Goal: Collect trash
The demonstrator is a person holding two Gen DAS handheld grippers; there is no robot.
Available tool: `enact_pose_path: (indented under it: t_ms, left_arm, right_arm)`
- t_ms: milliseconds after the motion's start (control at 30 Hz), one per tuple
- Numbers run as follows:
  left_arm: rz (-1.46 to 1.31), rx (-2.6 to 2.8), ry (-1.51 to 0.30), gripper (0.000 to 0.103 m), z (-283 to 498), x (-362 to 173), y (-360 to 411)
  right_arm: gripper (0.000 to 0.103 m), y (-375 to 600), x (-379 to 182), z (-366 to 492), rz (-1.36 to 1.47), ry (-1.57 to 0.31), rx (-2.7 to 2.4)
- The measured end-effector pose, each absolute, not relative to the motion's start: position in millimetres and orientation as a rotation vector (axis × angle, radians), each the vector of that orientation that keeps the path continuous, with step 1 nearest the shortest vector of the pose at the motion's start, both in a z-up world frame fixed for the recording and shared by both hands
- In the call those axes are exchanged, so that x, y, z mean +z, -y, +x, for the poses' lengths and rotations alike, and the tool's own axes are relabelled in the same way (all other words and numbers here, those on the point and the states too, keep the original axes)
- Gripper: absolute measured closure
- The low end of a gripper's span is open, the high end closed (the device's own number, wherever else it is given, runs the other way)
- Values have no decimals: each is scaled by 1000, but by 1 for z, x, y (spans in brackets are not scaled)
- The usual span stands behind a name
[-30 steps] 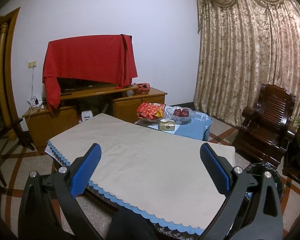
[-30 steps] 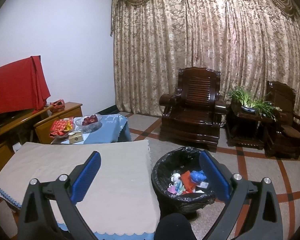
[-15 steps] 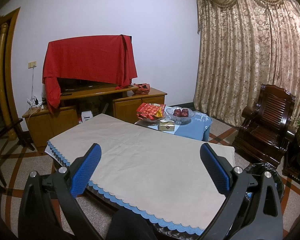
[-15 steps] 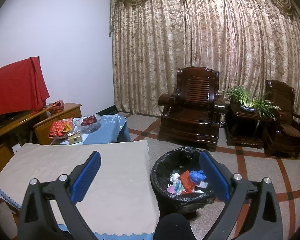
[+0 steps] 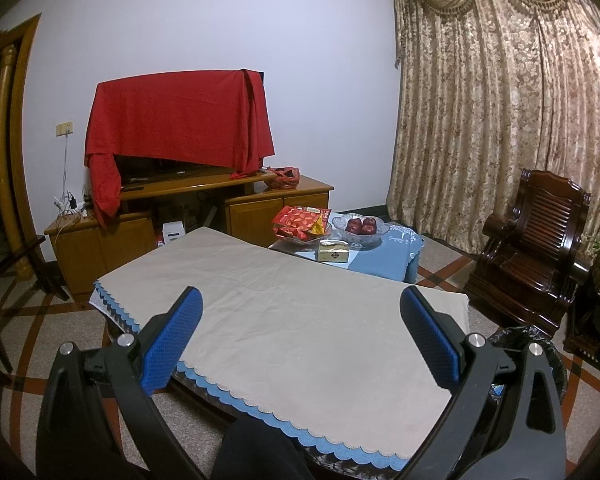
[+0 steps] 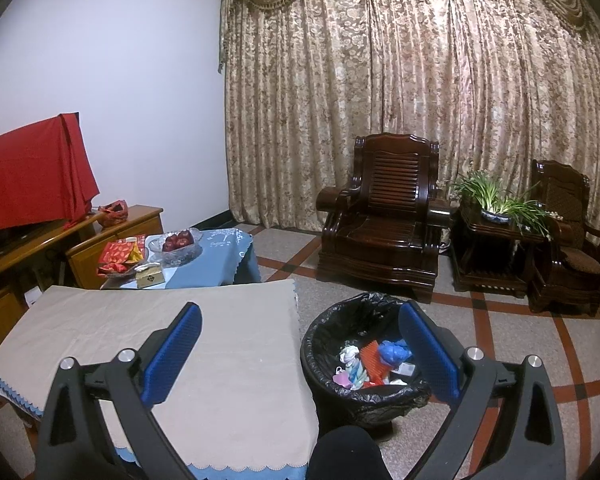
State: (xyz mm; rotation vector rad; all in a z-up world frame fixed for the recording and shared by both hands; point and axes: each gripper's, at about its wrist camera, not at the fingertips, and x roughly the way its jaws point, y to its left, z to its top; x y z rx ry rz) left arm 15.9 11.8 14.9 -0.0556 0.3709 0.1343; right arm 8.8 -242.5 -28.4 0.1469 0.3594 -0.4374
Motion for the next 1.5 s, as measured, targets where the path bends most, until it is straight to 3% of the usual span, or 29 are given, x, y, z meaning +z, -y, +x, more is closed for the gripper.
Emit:
enact_pose_path:
  t_ms: [1500]
  left_arm:
    - [-59, 136, -369, 7, 17, 14, -10]
  right_arm:
    - [6, 243, -31, 7, 143, -366, -437]
